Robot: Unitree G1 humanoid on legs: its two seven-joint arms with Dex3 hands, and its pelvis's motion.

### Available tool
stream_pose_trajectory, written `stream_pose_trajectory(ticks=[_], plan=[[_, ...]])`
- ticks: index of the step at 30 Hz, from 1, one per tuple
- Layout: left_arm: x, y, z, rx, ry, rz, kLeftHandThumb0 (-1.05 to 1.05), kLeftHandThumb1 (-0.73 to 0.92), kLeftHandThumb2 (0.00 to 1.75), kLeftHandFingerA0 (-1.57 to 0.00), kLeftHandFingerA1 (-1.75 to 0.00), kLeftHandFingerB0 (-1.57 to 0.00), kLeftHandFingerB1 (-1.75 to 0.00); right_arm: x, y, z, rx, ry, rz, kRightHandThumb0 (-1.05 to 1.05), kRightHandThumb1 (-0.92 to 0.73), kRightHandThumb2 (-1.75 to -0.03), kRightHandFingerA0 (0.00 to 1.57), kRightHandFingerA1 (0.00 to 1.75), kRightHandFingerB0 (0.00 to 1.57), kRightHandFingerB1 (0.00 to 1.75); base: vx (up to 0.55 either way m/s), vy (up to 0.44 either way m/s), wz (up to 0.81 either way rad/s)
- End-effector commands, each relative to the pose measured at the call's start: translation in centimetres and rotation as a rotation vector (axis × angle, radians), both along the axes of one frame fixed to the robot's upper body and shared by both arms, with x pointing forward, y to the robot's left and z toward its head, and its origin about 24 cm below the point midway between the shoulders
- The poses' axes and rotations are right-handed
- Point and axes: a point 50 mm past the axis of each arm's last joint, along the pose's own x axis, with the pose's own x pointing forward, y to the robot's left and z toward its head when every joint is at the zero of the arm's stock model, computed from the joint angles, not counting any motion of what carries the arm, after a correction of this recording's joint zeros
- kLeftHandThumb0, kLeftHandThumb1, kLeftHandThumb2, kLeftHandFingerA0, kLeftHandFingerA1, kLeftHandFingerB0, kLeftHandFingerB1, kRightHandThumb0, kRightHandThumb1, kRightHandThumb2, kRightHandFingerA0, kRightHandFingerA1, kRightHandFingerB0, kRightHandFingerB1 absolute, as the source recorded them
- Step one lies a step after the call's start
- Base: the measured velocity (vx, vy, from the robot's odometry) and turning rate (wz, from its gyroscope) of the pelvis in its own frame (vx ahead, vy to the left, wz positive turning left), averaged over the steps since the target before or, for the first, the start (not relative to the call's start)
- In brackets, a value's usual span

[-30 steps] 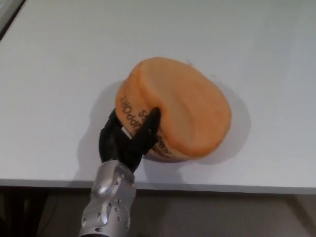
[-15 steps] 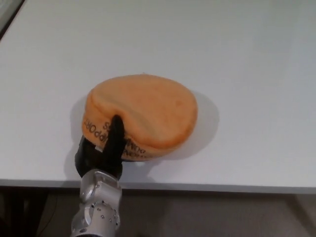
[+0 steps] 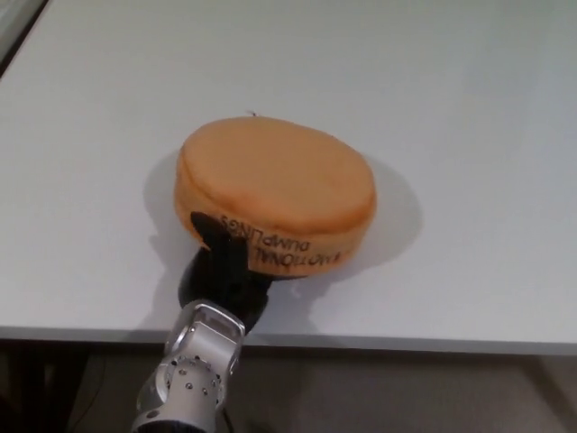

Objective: A soft plate is kept in the center of the table close to the robot and the robot uses its left hand to pick up the plate, turns it upside down and places it back on the table

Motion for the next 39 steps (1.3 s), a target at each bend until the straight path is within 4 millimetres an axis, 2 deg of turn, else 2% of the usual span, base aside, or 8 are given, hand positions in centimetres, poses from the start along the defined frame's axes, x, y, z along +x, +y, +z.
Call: stream_pose_trajectory(ticks=[1, 13, 16, 17, 25, 26, 38, 39], plan=[[-5.1, -4.2, -3.9, -0.288, 0.187, -0.213, -1.03, 0.80, 1.08, 0.00, -0.12, 0.00, 0.00, 0.1, -0.3, 0.5, -0.017, 0.020, 0.018, -0.65, -0.70, -1.05, 0.49, 0.58, 0.34, 0.50, 0.00, 0.000, 0.00], [-5.1, -4.1, -3.7, -0.327, 0.171, -0.285, -1.05, 0.92, 0.73, 0.00, 0.00, 0.00, 0.00, 0.2, -0.3, 0.6, -0.016, 0.032, 0.024, -0.63, -0.69, -1.04, 0.49, 0.58, 0.33, 0.50, 0.00, 0.000, 0.00], [-5.2, -4.3, -3.6, -0.337, 0.170, -0.301, -1.05, 0.92, 0.74, 0.00, 0.00, 0.00, 0.00, 0.3, -0.4, 0.6, -0.017, 0.029, 0.025, -0.62, -0.85, -0.67, 0.57, 0.44, 0.41, 0.33, 0.00, 0.000, 0.00], [-5.1, -4.3, -3.6, -0.346, 0.166, -0.304, -1.03, 0.80, 1.14, 0.00, -0.15, 0.00, 0.00, 0.3, -0.4, 0.7, -0.019, 0.029, 0.025, -0.62, -0.69, -1.05, 0.49, 0.58, 0.33, 0.50, 0.00, 0.000, 0.00], [-5.4, -5.1, -3.2, -0.359, 0.146, -0.387, -1.05, 0.92, 0.84, 0.00, 0.00, 0.00, 0.00, 0.5, -0.4, 0.8, -0.025, 0.019, 0.030, -0.64, -0.71, -1.05, 0.49, 0.59, 0.34, 0.50, 0.00, 0.000, 0.00], [-5.8, -5.5, -3.4, -0.332, 0.149, -0.450, -1.05, 0.81, 1.31, 0.00, -0.32, 0.00, -0.11, 0.5, -0.4, 0.9, -0.025, 0.019, 0.029, -0.63, -0.86, -0.67, 0.57, 0.45, 0.41, 0.33, 0.00, 0.000, 0.00], [-9.7, -10.1, -4.9, -0.124, 0.188, -0.985, -1.05, 0.92, 0.89, 0.00, 0.00, 0.00, 0.00, 0.4, -0.2, 0.8, -0.022, 0.023, 0.030, -0.62, -0.69, -1.05, 0.50, 0.58, 0.32, 0.49, 0.00, 0.000, 0.00], [-9.9, -10.7, -4.6, -0.113, 0.183, -1.043, -1.03, 0.83, 1.20, 0.00, -0.17, 0.00, 0.00, 0.4, -0.2, 0.8, -0.026, 0.021, 0.033, -0.63, -0.86, -0.67, 0.57, 0.45, 0.41, 0.33, 0.00, 0.000, 0.00]])
